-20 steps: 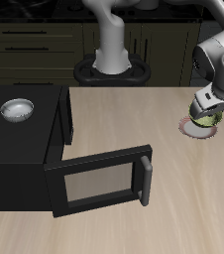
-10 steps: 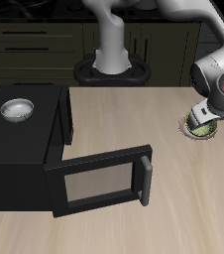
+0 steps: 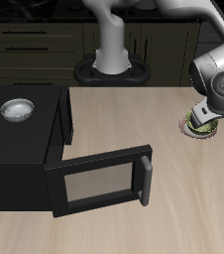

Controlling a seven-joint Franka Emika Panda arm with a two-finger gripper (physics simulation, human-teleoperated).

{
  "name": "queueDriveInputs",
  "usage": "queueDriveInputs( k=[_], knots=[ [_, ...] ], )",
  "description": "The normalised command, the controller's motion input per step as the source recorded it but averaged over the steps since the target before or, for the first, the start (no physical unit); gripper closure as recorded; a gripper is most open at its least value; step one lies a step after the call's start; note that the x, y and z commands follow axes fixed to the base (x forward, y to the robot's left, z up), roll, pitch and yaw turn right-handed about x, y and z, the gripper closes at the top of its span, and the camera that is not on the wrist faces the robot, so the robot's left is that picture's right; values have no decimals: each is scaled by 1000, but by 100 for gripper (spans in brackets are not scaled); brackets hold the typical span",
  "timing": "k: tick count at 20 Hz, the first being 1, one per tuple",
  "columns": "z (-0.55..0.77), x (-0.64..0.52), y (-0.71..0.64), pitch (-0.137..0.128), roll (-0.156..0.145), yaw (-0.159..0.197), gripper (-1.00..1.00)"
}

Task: Place the green bowl on the plate

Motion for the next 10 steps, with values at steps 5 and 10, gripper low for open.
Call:
queueDriveInputs(
  k=[5,10],
  knots=[
    [272,10,-69,-27,3,-18,-100],
    [365,-24,-206,-61,-26,-36,-100]
  ],
)
